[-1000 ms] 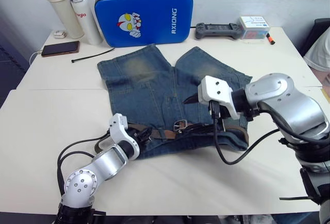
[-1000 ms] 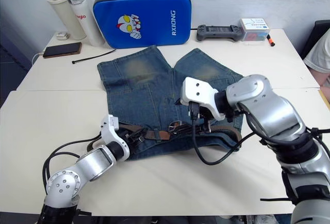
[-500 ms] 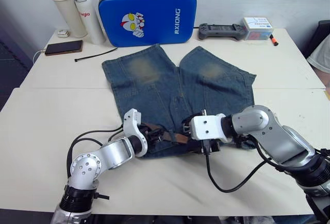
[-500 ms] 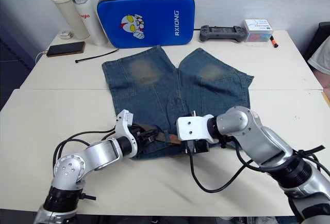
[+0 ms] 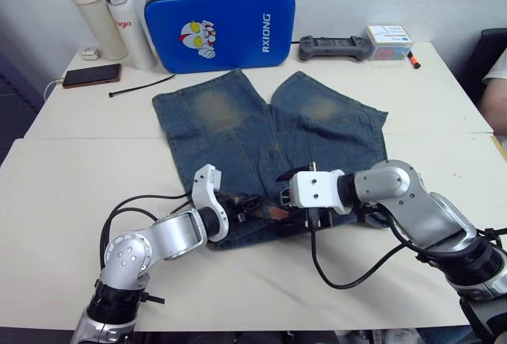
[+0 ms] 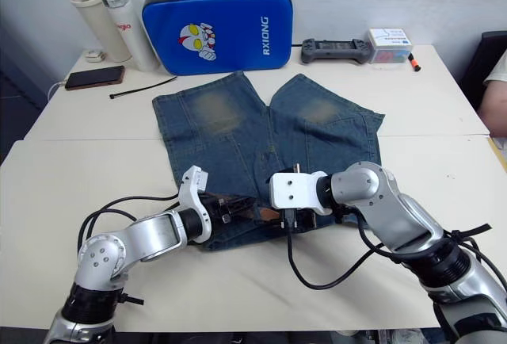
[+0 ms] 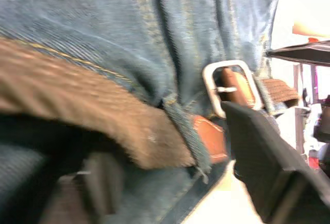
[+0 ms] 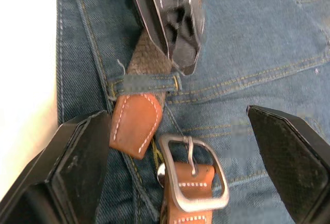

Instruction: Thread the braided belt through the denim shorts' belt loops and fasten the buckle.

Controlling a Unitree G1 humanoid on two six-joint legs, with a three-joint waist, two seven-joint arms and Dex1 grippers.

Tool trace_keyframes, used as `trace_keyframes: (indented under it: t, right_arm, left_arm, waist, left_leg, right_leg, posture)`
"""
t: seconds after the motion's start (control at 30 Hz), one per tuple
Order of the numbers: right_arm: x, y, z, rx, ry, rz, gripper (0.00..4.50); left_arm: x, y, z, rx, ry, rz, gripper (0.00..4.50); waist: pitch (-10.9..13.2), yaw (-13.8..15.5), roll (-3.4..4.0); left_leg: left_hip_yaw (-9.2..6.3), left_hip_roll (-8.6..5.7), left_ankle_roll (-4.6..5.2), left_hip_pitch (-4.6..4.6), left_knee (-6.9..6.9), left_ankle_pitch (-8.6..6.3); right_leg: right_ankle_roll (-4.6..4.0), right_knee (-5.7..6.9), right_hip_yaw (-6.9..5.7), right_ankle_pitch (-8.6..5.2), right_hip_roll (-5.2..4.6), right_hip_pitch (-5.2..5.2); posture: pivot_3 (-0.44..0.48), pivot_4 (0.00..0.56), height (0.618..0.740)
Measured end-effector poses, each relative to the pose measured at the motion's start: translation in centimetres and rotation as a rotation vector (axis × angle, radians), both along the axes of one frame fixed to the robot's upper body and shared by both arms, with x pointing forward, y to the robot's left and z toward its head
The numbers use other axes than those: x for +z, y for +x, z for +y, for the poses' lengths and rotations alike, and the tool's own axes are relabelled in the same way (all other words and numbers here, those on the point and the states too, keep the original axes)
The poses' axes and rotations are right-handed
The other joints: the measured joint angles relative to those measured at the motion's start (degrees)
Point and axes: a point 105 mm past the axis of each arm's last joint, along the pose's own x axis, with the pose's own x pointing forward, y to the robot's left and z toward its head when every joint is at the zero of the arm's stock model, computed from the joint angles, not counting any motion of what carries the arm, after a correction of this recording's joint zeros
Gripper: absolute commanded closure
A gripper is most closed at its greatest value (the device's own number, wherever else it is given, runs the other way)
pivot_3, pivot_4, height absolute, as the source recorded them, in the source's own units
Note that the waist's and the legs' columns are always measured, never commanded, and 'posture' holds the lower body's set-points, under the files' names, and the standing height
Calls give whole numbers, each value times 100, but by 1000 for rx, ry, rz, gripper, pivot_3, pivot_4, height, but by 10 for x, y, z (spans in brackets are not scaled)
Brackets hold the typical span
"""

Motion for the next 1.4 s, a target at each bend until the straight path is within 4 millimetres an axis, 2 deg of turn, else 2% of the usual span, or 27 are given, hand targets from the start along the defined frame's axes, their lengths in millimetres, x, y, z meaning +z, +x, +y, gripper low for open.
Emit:
trace_keyframes:
  t: [0.13,0.2,0.43,0.53,0.7,0.77,1.03,1.17,1.3,1.4]
  right_arm:
    - [5,3,-2,-7,8,-7,0]
    - [10,5,-2,-7,16,-15,0]
    - [28,5,-4,38,34,1,0]
    - [34,3,-6,61,24,8,0]
    - [39,8,-13,46,20,14,0]
    - [40,9,-14,40,21,15,0]
    - [49,13,-15,15,31,-2,0]
    - [49,11,-22,-23,10,5,0]
    - [51,3,-30,-43,-3,7,0]
    - [42,-6,-32,-42,-19,44,0]
  left_arm:
    - [6,0,39,170,29,24,1080]
    - [10,0,50,220,28,25,1080]
    - [12,-3,57,313,-40,61,1080]
    - [14,-3,59,342,-53,65,1798]
    - [16,-3,54,336,-59,59,3826]
    - [17,-3,48,307,-57,53,4476]
    - [14,11,18,111,31,13,4476]
    - [14,19,2,29,40,-6,4476]
    - [10,15,-11,-55,38,-4,4476]
    - [6,9,-15,-126,78,-14,3358]
  waist:
    - [1,-65,1]
    - [1,-58,1]
    - [1,-4,1]
    - [1,-1,2]
    - [1,16,2]
    - [1,22,1]
    - [2,31,1]
    - [2,58,0]
    - [2,56,-1]
    - [3,29,0]
  left_leg:
    - [0,5,-5,7,-8,1]
    - [0,4,-4,8,-8,0]
    - [0,4,-3,22,-13,-1]
    - [1,4,-3,23,-16,-1]
    - [1,4,-3,24,-16,-1]
    - [1,4,-3,24,-17,-1]
    - [1,3,-2,23,-17,-1]
    - [-2,1,-1,22,-17,-2]
    - [-3,2,2,22,-17,-3]
    - [0,3,2,22,-18,-3]
  right_leg:
    - [-6,0,1,-3,4,2]
    - [-6,-6,0,-3,3,8]
    - [-6,-14,0,-3,3,25]
    - [-6,-17,1,-3,2,25]
    - [-6,-17,1,-3,2,26]
    - [-6,-17,1,-3,2,26]
    - [-5,-18,0,-3,2,27]
    - [-5,-22,-3,-3,-1,27]
    - [-2,-29,-2,-1,0,31]
    - [-3,-25,1,-1,2,27]
  posture:
    - [0,150,740]
    - [0,150,740]
    - [0,150,740]
    - [0,150,740]
    - [0,150,740]
    - [0,150,740]
    - [0,150,740]
    - [0,150,740]
    - [0,150,740]
    - [0,150,740]
